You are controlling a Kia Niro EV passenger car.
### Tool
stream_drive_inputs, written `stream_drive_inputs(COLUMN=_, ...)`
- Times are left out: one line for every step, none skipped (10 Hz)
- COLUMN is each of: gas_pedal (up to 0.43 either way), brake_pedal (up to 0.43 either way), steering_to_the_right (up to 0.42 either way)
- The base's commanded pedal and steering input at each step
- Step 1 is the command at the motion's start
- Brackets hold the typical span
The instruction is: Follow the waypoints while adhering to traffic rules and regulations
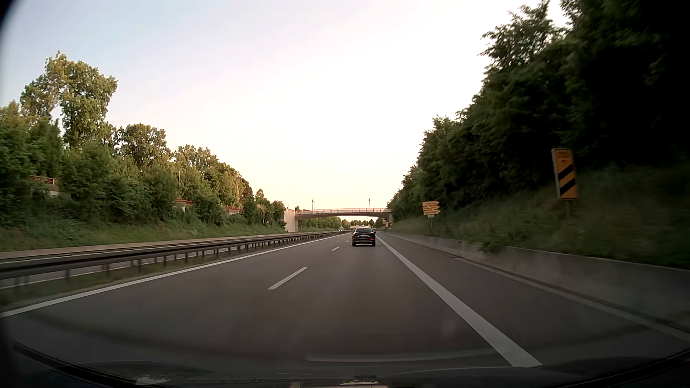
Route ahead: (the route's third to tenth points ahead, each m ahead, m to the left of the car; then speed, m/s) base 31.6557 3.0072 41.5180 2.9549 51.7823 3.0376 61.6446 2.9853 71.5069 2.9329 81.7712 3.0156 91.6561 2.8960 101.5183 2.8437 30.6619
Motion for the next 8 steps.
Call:
stream_drive_inputs(gas_pedal=0.331, brake_pedal=0.018, steering_to_the_right=-0.001)
stream_drive_inputs(gas_pedal=0.331, brake_pedal=0.018, steering_to_the_right=-0.001)
stream_drive_inputs(gas_pedal=0.331, brake_pedal=0.012, steering_to_the_right=-0.001)
stream_drive_inputs(gas_pedal=0.331, brake_pedal=0.018, steering_to_the_right=-0.001)
stream_drive_inputs(gas_pedal=0.331, brake_pedal=0.018, steering_to_the_right=-0.001)
stream_drive_inputs(gas_pedal=0.331, brake_pedal=0.018, steering_to_the_right=-0.001)
stream_drive_inputs(gas_pedal=0.331, brake_pedal=0.012, steering_to_the_right=-0.001)
stream_drive_inputs(gas_pedal=0.331, brake_pedal=0.018, steering_to_the_right=-0.001)
